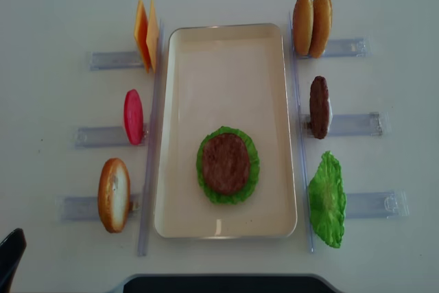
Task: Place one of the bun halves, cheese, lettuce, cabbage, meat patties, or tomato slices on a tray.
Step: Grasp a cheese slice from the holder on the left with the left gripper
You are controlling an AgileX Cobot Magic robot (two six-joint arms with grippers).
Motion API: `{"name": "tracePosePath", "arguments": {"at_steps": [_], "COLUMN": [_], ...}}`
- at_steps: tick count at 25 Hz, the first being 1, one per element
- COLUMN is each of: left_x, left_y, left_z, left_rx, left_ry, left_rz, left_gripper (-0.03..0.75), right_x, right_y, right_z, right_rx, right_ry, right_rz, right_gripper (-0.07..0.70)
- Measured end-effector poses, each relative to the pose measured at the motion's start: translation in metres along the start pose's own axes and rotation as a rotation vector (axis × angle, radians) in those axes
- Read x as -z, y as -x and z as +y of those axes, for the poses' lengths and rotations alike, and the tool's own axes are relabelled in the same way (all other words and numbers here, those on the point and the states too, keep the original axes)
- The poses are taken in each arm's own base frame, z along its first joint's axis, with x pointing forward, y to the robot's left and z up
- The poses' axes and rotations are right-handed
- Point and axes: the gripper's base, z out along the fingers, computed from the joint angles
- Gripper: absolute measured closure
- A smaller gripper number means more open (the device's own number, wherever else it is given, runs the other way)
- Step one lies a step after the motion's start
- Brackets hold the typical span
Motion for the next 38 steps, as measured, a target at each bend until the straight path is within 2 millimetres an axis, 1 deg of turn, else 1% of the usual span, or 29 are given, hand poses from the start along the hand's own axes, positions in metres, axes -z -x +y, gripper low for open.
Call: {"name": "tracePosePath", "arguments": {"at_steps": [38], "left_x": [0.0000], "left_y": [0.0000], "left_z": [0.0001], "left_rx": [0.000], "left_ry": [0.001], "left_rz": [0.000], "left_gripper": [0.325], "right_x": [0.0000], "right_y": [0.0002], "right_z": [0.0000], "right_rx": [0.000], "right_ry": [0.000], "right_rz": [-0.002], "right_gripper": [0.045]}}
